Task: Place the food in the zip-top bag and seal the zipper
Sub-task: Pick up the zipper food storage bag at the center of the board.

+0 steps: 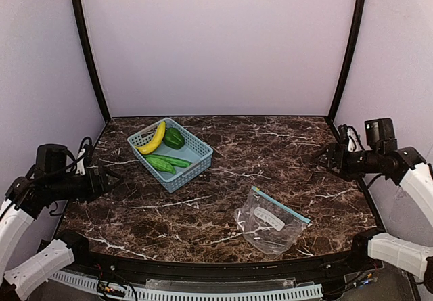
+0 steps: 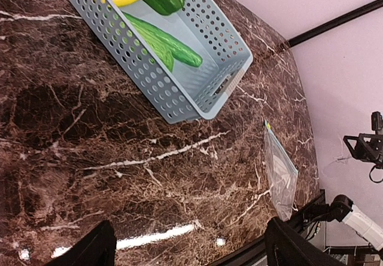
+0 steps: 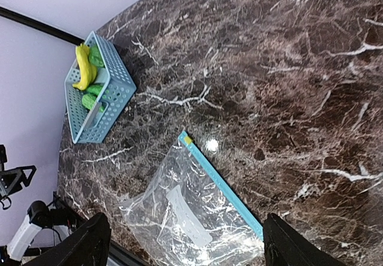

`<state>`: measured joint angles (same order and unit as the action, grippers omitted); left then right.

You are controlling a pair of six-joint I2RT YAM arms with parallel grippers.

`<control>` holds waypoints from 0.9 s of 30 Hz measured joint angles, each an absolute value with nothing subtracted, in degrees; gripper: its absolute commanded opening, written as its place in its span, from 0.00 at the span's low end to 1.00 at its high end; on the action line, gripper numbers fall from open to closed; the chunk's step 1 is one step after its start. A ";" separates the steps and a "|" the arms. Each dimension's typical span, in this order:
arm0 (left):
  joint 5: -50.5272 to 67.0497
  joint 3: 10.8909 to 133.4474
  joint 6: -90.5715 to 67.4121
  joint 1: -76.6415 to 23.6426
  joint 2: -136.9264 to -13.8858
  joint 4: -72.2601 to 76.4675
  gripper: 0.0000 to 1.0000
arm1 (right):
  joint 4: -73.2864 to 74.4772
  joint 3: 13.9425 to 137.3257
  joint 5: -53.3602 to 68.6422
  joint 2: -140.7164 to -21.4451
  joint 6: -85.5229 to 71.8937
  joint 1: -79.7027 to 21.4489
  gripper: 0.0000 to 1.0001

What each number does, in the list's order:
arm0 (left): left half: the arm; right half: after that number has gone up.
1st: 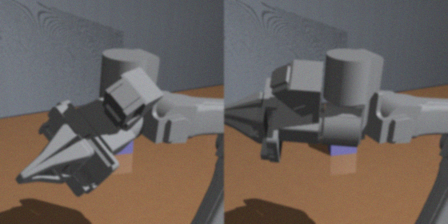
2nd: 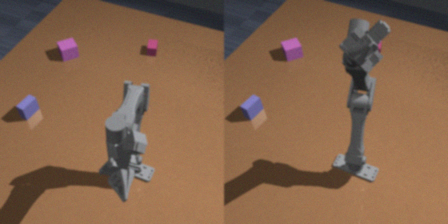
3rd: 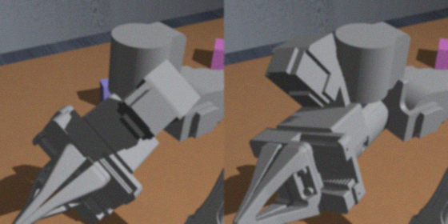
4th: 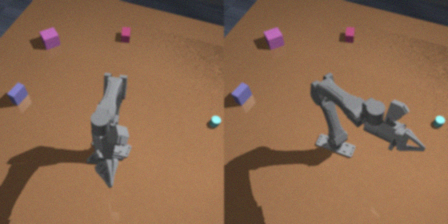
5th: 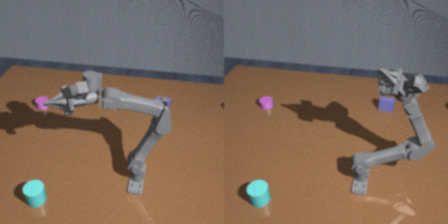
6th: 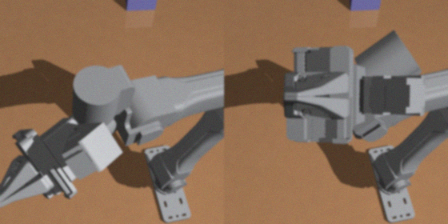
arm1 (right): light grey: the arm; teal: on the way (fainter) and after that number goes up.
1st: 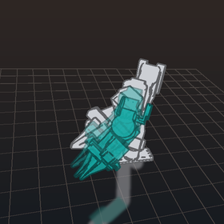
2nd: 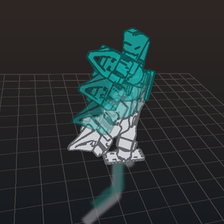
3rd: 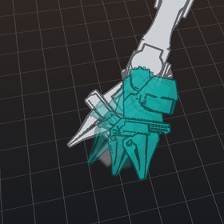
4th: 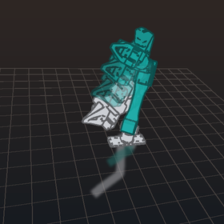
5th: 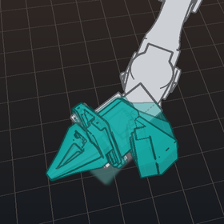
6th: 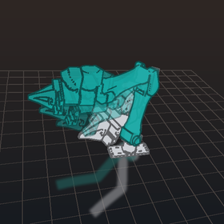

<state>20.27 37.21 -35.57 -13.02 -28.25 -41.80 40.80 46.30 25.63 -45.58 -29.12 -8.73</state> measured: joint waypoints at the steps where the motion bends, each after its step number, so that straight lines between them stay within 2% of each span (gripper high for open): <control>1: 20.03 36.93 -35.94 -15.18 -28.56 -41.52 0.86 | 40.27 45.32 25.36 -46.02 -29.78 -10.24 0.86; 6: 13.47 35.68 -40.49 -31.99 -36.21 -34.70 0.85 | 38.22 43.22 22.41 -48.10 -32.58 -16.19 0.83; 13: 4.86 35.73 -46.63 -54.76 -57.60 -16.21 0.86 | 35.66 42.26 20.03 -47.29 -35.14 -19.05 0.80; 17: 4.36 36.45 -49.63 -60.53 -69.67 -4.93 0.87 | 35.44 41.17 19.51 -45.36 -36.10 -19.14 0.80; 27: 7.18 45.71 -51.79 -64.03 -85.78 9.85 0.93 | 34.94 39.16 19.44 -44.38 -36.29 -19.16 0.80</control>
